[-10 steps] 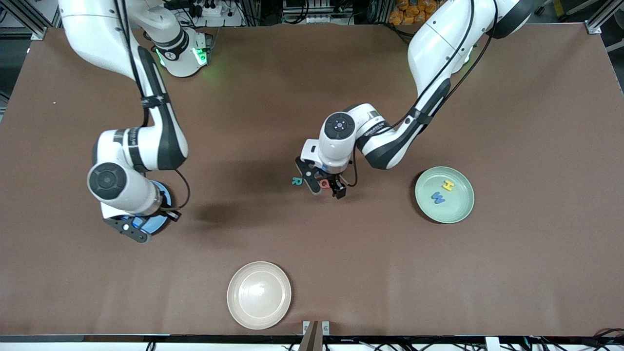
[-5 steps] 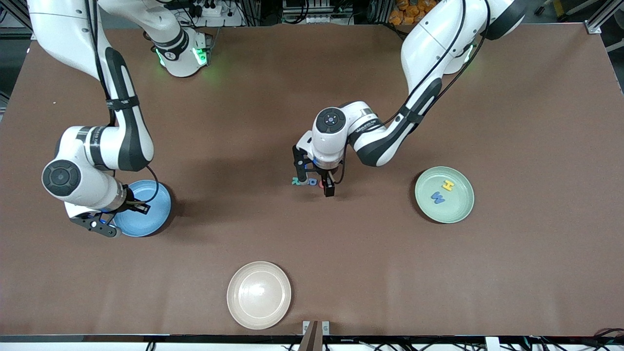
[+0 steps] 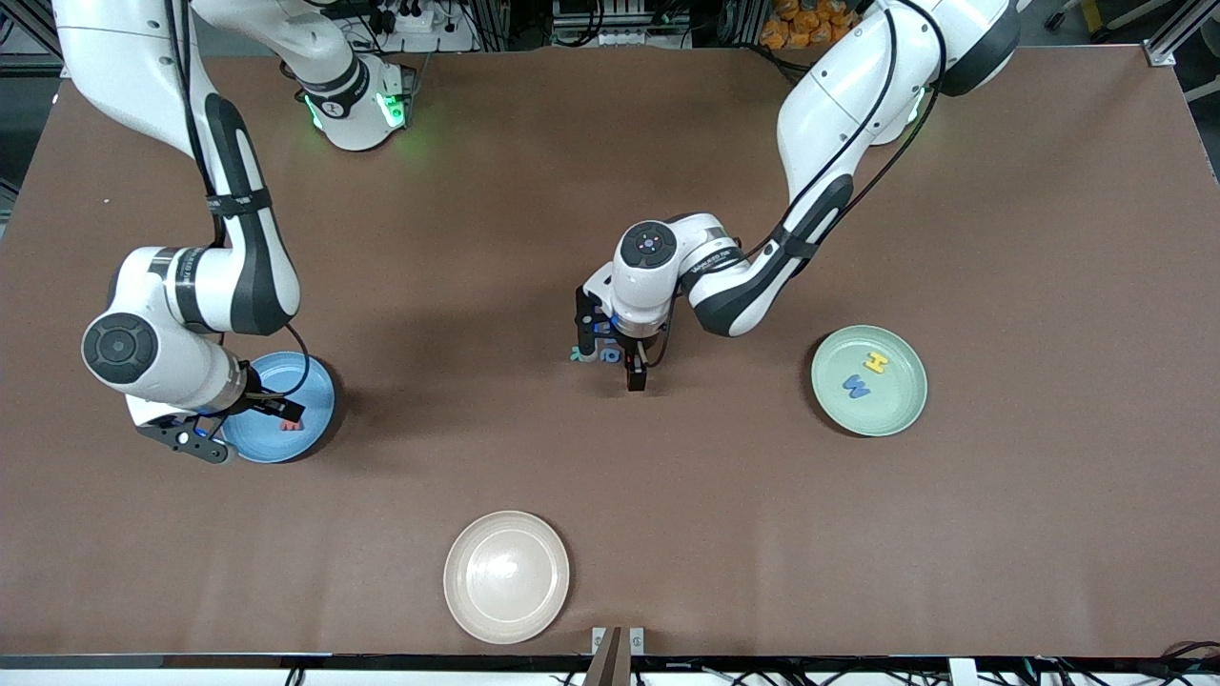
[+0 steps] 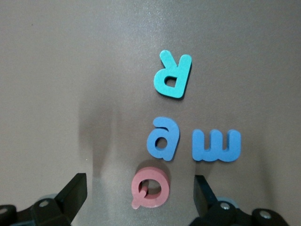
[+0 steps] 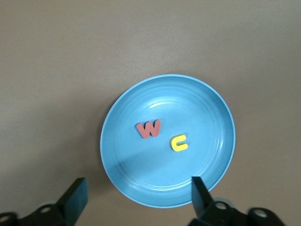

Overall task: Sort upper and lower case letters into plates
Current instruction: 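Drop the w onto the blue plate while the left gripper grasps pink q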

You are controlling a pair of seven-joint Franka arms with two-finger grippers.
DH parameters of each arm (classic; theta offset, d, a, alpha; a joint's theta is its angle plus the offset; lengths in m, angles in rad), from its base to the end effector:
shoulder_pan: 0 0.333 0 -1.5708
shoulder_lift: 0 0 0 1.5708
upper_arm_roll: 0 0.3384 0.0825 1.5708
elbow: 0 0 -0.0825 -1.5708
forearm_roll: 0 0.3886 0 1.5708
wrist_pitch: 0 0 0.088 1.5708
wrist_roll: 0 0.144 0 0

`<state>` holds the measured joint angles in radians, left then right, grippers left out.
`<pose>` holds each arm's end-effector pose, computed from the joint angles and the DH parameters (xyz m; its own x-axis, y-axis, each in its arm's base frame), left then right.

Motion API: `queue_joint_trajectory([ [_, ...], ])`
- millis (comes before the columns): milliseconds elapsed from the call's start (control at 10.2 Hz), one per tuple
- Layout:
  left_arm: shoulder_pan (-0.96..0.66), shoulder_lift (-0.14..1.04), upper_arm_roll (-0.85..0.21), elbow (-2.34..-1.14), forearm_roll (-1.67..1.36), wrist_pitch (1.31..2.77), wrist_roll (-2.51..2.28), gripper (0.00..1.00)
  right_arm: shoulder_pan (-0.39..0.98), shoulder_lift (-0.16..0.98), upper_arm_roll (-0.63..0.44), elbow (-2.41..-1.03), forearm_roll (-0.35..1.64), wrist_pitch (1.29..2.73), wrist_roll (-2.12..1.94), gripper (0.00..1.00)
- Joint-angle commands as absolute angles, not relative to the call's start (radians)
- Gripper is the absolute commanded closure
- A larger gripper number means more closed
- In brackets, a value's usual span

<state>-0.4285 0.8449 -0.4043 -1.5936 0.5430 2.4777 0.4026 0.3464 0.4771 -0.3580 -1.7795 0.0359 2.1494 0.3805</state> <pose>0.5233 -0.5057 0.1498 0.0614 -0.9948 0.0814 -0.9896 -0.0713 -0.1248 0.6554 0.0105 0.2784 0.9269 -0.3746 -0.0221 -0.3672 -0.9177 0.1519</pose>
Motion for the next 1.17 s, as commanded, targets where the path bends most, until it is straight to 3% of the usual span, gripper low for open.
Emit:
queue_joint_trajectory([
  [0,-0.43,0.853,-0.402,-1.586,0.569,2.491,0.419,0.0,0.333,0.463,-0.345,-1.798,0.018,2.158,0.385,0.0],
  [489,-0.43,0.874,-0.388,-1.588,0.566,2.491,0.396,0.13,0.331,0.463,-0.345,-1.798,0.018,2.154,0.387,0.0],
  [684,-0.431,0.873,-0.388,-1.589,0.565,2.49,0.388,0.43,0.331,0.463,-0.345,-1.798,0.018,2.154,0.387,0.0],
  [782,-0.434,0.871,-0.388,-1.591,0.566,2.488,0.374,0.52,0.331,0.463,-0.345,-1.798,0.018,2.152,0.387,0.0],
  [1075,-0.433,0.867,-0.388,-1.591,0.566,2.484,0.368,0.62,0.331,0.463,-0.345,-1.798,0.018,2.151,0.385,0.0],
])
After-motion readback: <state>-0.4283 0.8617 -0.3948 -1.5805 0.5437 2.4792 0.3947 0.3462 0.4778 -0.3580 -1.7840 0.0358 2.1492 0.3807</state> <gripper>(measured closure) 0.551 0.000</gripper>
